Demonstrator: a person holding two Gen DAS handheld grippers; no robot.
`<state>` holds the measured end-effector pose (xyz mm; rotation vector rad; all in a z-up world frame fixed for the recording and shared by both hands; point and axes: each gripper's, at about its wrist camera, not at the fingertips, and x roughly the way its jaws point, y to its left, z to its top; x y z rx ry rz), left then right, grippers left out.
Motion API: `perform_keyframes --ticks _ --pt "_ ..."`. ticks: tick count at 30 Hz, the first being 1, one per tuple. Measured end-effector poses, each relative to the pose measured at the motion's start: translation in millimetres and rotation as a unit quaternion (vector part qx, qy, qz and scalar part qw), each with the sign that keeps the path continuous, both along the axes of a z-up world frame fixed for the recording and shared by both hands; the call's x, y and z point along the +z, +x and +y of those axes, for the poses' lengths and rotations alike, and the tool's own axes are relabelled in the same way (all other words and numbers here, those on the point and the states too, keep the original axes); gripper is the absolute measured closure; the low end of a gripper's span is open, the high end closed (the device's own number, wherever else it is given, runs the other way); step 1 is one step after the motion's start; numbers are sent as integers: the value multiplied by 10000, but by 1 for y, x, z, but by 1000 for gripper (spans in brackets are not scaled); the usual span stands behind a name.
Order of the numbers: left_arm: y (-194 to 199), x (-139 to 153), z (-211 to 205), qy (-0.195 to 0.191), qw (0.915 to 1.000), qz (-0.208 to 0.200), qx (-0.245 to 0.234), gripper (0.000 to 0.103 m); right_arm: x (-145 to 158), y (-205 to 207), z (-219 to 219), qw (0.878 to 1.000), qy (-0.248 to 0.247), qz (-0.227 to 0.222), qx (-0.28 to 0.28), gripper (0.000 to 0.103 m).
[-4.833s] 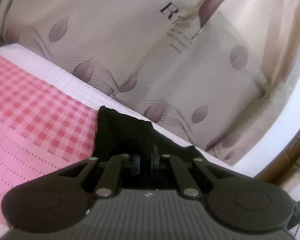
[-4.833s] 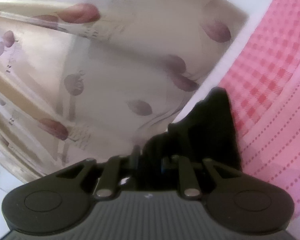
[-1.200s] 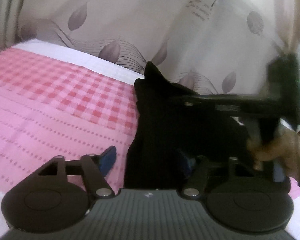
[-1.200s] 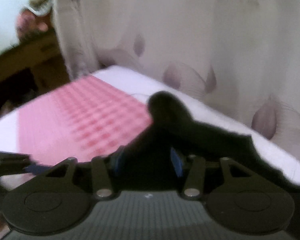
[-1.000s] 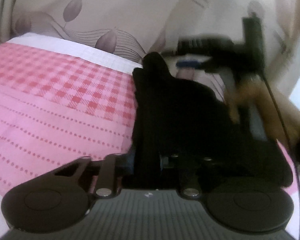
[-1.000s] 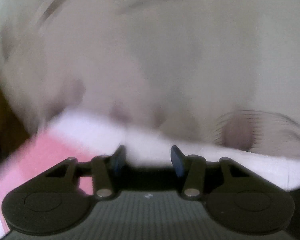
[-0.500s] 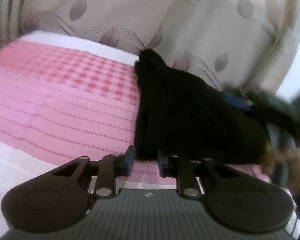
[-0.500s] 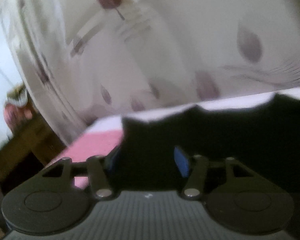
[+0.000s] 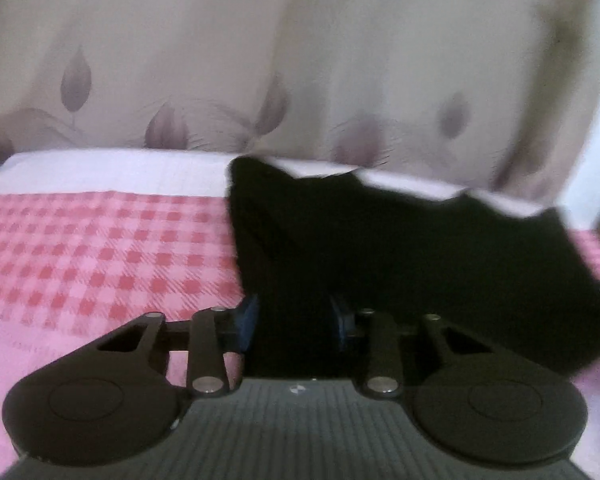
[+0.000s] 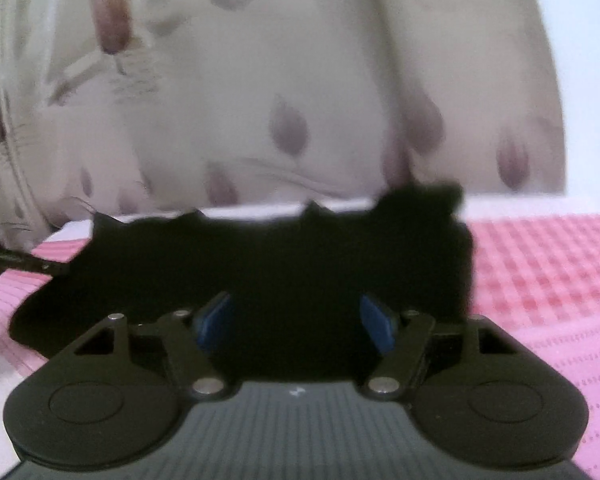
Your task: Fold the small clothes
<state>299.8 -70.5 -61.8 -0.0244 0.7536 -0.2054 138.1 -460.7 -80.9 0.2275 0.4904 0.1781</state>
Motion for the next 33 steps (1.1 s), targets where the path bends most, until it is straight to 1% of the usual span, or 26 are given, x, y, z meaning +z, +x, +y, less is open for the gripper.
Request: perform_keyframes --ticks 1,2,4,5,7,9,10,11,12,13,14,15,16,17,19,20,21,22,23,24,25,26,29,31,32,33 --pt "13 -6 2 161 9996 10 218 68 -8 0 -5 9999 38 135 -54 33" --pt "23 -10 8 225 9989 17 422 66 -14 -1 -9 9996 128 210 -98 33" --pt "38 -13 27 -23 9954 87 952 65 -16 -8 -15 9992 364 119 -76 33" --pt "40 -14 35 -56 9919 99 1269 66 -15 -11 -16 9993 371 70 -79 33" --pt "37 -14 45 -39 9860 9 1667 77 -14 -14 -20 9989 443 54 -167 32" --pt "26 -14 57 -500 9853 69 1631 76 -8 -17 -24 9980 563 -206 -189 32" --pt "21 -14 60 -629 9852 64 1596 76 -3 -16 -25 9977 569 -322 -193 32" --pt "11 -13 60 -758 9852 -80 1532 75 3 -11 -26 9976 542 -402 -160 32" --pt "1 -11 58 -852 9855 -228 1447 66 10 0 -25 9980 436 -441 -129 32" --pt "-8 -10 56 -930 9858 -347 1358 52 14 10 -25 9985 305 -432 -159 32" --pt "-19 -9 52 -1003 9857 -523 1248 41 17 23 -25 9989 185 -386 -173 32" --pt "-22 -9 46 -1010 9858 -685 1155 37 18 43 -28 9995 104 -274 -105 32" --pt "-26 -10 38 -959 9861 -845 1062 29 19 61 -32 9998 73 -172 -79 32" --pt "-29 -12 30 -823 9871 -982 957 24 18 80 -37 9999 74 -52 -104 32" --pt "-31 -22 17 -575 9904 -954 814 23 14 121 -59 9986 338 250 -334 33" --pt "-28 -28 15 -603 9923 -705 824 29 10 137 -71 9958 524 431 -607 33" --pt "-26 -28 16 -661 9924 -652 813 28 4 151 -89 9875 826 657 -1172 31" --pt "-24 -29 18 -703 9916 -680 843 25 -2 155 -103 9781 1164 768 -1547 31" --pt "-23 -30 20 -744 9907 -663 930 25 -6 152 -114 9674 1590 738 -1829 31" --pt "-22 -30 24 -838 9893 -632 1010 25 -10 140 -122 9569 2052 491 -1995 31" --pt "-23 -30 27 -944 9880 -625 1050 24 -10 127 -124 9532 2243 242 -2014 31" --pt "-23 -31 31 -1069 9865 -635 1070 20 -9 110 -120 9552 2214 12 -1965 31" --pt "-22 -32 38 -1212 9839 -653 1138 15 0 67 -94 9737 1626 -157 -1587 31" --pt "-24 -30 38 -1239 9840 -655 1102 12 6 35 -62 9895 872 -263 -1119 31" --pt "-23 -30 37 -1218 9845 -639 1084 11 7 23 -47 9941 455 -287 -941 31" --pt "-23 -30 36 -1185 9852 -629 1067 10 6 12 -27 9964 -113 -287 -784 32"
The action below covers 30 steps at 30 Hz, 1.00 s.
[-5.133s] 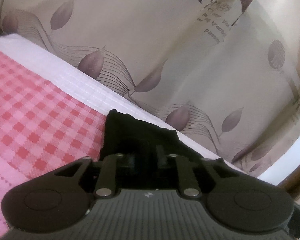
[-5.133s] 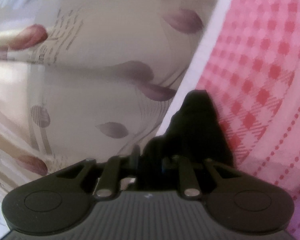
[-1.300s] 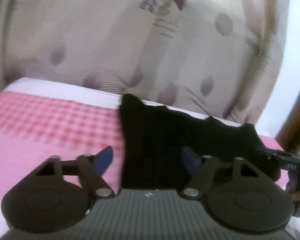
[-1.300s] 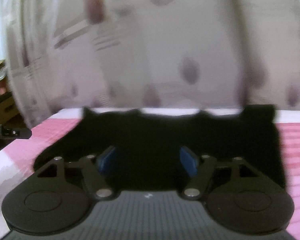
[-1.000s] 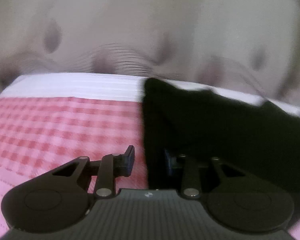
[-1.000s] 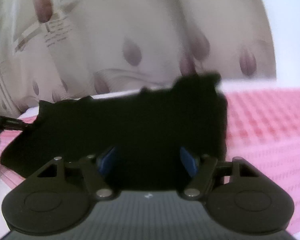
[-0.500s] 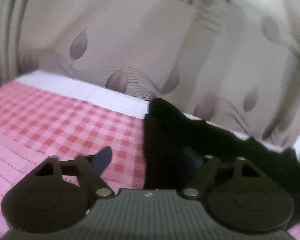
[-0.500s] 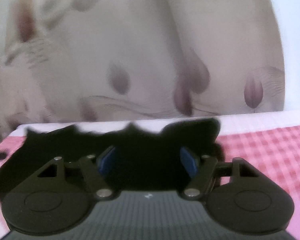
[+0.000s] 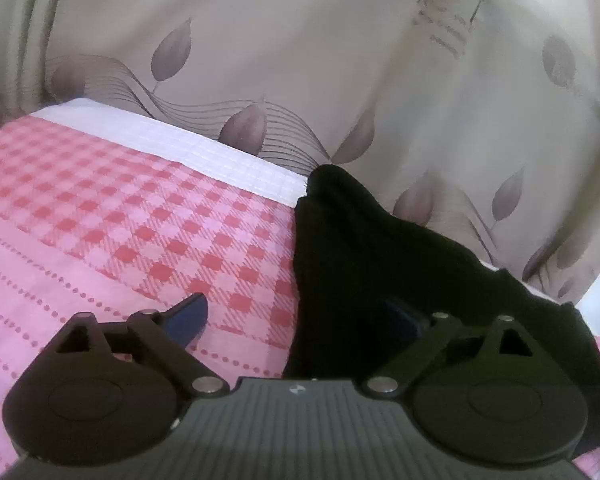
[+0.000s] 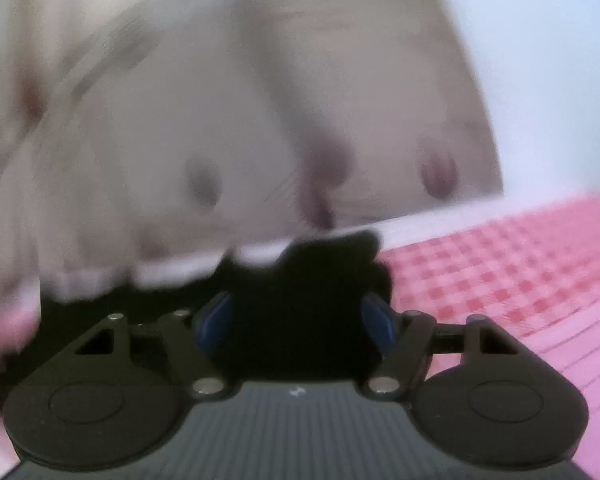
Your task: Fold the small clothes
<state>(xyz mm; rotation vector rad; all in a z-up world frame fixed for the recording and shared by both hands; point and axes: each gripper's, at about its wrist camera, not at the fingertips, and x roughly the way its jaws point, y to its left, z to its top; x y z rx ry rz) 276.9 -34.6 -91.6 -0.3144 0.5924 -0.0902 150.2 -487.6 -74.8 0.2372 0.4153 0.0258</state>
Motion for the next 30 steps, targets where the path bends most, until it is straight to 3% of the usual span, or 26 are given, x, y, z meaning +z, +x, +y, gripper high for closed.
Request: perform_keyframes --ticks 2,4,6,10,21,30 --pt "1 -1 -2 77 10000 42 -14 7 -7 -10 29 9955 -930 161 -9 32" --pt "2 -2 -3 148 9999 68 17 7 -16 -7 36 9923 -1177 348 -156 32" --pt "3 -2 -5 241 9996 112 46 5 -23 3 36 9900 -1184 673 -362 31" --pt "5 -3 -11 433 9989 163 46 4 -30 13 28 9909 -903 935 -361 15" --pt "6 -3 -19 793 9965 216 142 4 -32 16 30 9881 -1061 1047 -378 6" --pt "6 -4 -22 922 9953 257 163 2 -36 20 22 9898 -703 1205 -279 0"
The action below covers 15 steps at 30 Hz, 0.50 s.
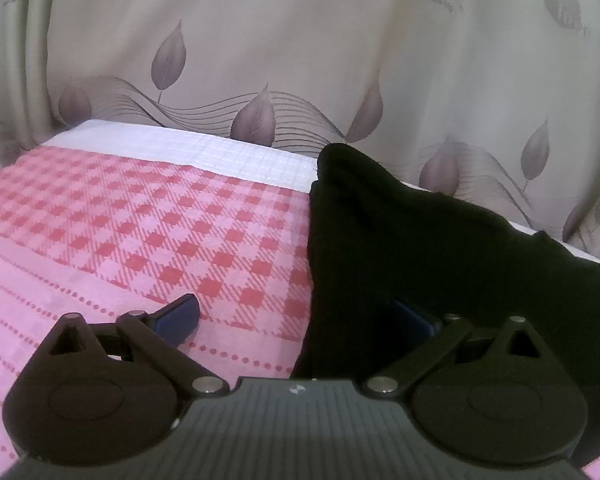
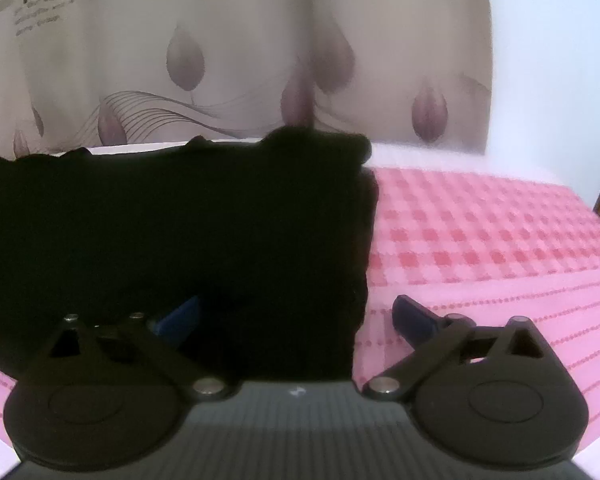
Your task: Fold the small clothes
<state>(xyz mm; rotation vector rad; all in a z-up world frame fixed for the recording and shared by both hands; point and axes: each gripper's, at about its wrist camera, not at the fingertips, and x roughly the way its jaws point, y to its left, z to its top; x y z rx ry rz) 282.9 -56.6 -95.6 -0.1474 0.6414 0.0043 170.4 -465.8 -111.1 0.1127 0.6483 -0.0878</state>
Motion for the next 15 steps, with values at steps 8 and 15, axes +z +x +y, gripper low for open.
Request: perform_keyframes --ticks 8,15 --pt "-1 -1 -1 71 10000 27 -4 0 0 -1 1 10000 -6 4 -5 0" --pt "1 -1 -4 140 9998 94 -70 0 0 -1 1 10000 -44 -19 -4 0"
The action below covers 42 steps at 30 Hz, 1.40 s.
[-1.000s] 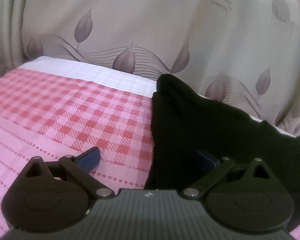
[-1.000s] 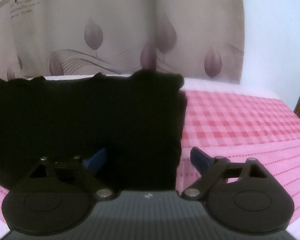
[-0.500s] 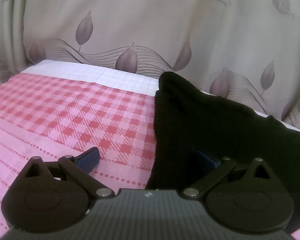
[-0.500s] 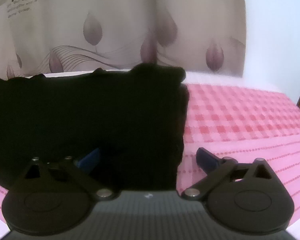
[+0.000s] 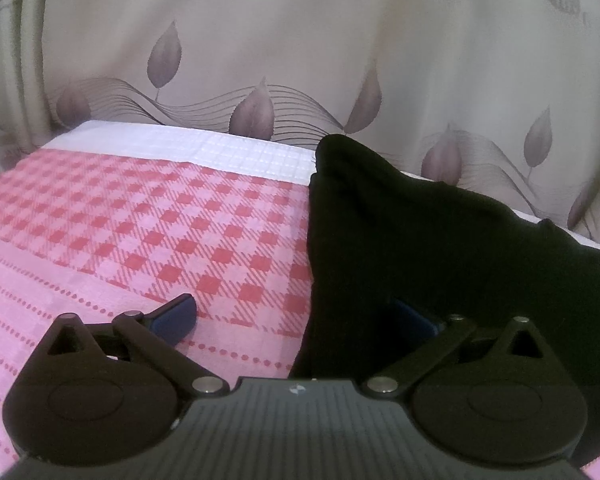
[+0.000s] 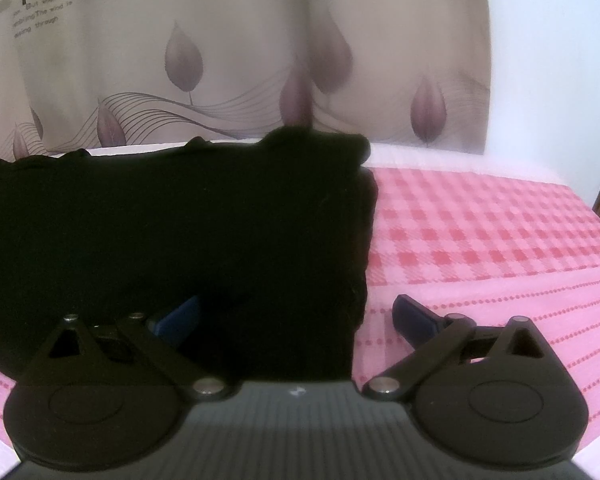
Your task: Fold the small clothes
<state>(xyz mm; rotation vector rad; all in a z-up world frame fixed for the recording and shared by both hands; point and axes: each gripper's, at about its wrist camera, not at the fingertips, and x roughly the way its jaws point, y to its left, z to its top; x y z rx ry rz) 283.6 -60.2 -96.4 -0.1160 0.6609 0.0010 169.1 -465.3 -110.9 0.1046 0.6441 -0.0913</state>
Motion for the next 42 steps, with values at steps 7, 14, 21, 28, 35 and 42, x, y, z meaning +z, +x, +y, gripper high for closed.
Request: perform_keyframes --ticks 7,14,21,28,35,42 --pt "1 0 -4 66 9999 34 -137 0 0 0 0 10000 -14 -16 -6 0" --pt "1 -1 -5 137 9998 55 -145 0 0 0 0 10000 -19 -17 -8 0" --pt "2 -2 -5 174 9997 69 -153 0 0 -1 1 10000 -30 -18 -11 0" --pt "2 -2 -5 200 9996 76 -162 0 0 -1 1 10000 -26 -17 -16 0" --pt "2 -2 -5 203 9996 77 -174 0 0 -1 1 10000 -5 -11 -20 0" --pt "3 -2 -7 213 9995 87 -200 0 0 -2 1 10000 -23 -16 -20 0"
